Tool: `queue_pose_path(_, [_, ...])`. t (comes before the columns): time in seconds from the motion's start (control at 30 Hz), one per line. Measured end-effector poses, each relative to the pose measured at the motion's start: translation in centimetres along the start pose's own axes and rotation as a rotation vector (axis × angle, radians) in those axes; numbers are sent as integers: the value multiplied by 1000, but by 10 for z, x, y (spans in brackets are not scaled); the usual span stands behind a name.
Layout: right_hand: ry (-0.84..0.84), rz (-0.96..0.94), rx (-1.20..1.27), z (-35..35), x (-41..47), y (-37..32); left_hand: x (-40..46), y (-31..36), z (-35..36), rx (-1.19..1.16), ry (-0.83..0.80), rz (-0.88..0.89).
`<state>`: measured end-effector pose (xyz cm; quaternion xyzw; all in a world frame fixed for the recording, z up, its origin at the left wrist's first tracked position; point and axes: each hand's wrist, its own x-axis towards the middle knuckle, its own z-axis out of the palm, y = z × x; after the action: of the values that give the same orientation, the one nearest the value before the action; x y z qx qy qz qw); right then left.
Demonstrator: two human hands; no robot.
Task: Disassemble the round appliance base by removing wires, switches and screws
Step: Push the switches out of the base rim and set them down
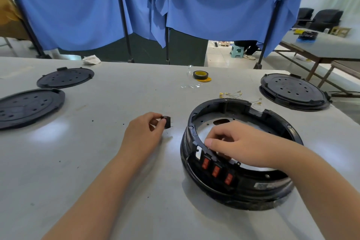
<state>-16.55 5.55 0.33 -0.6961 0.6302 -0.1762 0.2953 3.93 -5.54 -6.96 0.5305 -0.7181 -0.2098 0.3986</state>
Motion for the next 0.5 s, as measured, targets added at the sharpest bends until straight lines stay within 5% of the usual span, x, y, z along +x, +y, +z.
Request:
queue_pose_path(0.27, [99,-43,50,3,-15,9,8,-9,12,241,72,9])
queue_pose_path(0.5, [227,-63,25,6,-23,11,-6,28,-7,9,4,176])
